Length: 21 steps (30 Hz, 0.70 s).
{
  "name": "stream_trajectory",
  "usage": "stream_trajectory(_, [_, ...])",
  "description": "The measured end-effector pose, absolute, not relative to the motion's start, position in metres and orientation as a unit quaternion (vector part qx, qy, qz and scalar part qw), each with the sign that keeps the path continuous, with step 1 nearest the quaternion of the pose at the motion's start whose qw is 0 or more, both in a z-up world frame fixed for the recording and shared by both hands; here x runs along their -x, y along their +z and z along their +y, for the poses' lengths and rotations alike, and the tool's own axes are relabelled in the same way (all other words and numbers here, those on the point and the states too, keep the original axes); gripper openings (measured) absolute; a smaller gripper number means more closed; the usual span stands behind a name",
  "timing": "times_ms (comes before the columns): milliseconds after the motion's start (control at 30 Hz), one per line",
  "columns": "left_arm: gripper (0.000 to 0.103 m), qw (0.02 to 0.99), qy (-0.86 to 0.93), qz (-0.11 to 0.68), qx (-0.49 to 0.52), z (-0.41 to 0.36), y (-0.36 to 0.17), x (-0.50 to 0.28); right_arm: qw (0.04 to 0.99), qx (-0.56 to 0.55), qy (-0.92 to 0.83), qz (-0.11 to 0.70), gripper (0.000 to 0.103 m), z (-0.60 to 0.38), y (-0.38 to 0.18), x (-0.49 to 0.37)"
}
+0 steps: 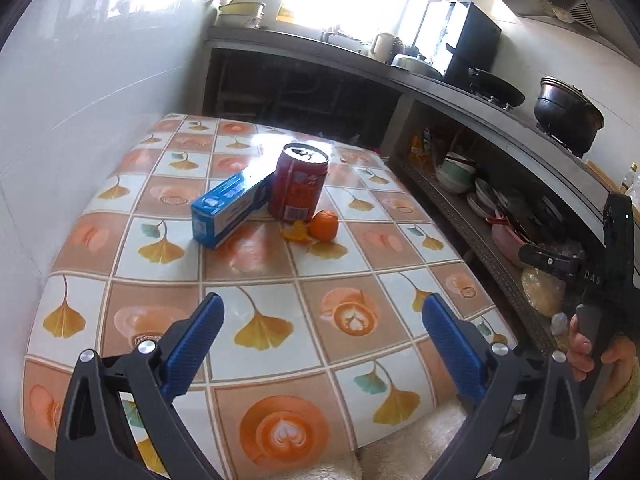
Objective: Collect trash
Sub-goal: 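Move both tools back toward the table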
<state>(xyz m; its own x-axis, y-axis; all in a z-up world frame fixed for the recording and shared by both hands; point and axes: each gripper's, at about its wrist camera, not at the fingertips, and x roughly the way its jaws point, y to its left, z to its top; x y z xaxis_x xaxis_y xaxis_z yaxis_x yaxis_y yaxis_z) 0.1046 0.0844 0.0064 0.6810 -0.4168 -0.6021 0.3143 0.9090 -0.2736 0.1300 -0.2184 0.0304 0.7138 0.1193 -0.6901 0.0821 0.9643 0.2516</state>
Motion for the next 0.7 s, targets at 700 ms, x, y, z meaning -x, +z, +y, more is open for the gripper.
stream_trajectory(700, [0.097, 0.912, -0.173, 0.361, 0.093, 0.108, -0.025, -0.159, 0.902, 0.009, 0.164, 0.400, 0.084, -0.062, -0.022, -0.290])
